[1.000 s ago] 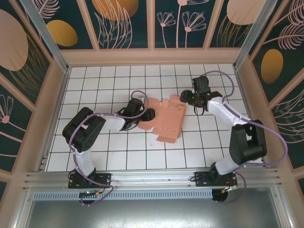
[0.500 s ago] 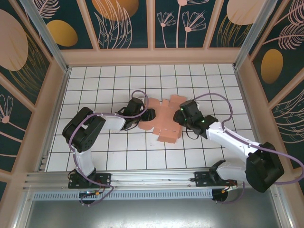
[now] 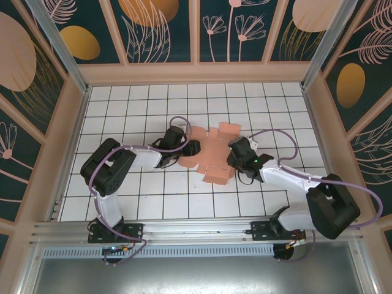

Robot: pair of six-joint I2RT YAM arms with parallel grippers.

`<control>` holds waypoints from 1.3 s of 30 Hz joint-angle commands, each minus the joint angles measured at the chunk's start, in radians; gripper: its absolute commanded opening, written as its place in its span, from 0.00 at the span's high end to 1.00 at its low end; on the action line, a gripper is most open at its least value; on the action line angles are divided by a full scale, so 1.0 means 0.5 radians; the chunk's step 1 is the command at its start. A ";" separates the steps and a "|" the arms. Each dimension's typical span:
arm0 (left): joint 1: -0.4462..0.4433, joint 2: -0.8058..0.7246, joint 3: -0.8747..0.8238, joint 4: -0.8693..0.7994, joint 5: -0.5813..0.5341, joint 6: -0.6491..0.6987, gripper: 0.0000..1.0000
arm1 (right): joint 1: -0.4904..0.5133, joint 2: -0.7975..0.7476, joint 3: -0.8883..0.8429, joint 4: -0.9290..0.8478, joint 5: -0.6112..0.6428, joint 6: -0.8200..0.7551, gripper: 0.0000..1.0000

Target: Fold the paper box

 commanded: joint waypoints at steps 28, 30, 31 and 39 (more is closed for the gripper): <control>0.010 0.016 -0.021 -0.044 0.077 -0.020 0.36 | -0.037 0.168 0.117 0.008 0.162 -0.169 1.00; 0.010 -0.027 -0.031 -0.043 0.061 -0.020 0.29 | -0.060 0.167 0.147 0.000 0.144 -0.320 1.00; 0.011 -0.061 -0.036 -0.050 0.054 -0.018 0.24 | -0.078 0.170 0.174 -0.018 0.136 -0.408 1.00; 0.019 -0.517 -0.130 -0.118 -0.125 0.068 0.01 | -0.354 0.327 0.436 -0.133 -0.121 -1.381 1.00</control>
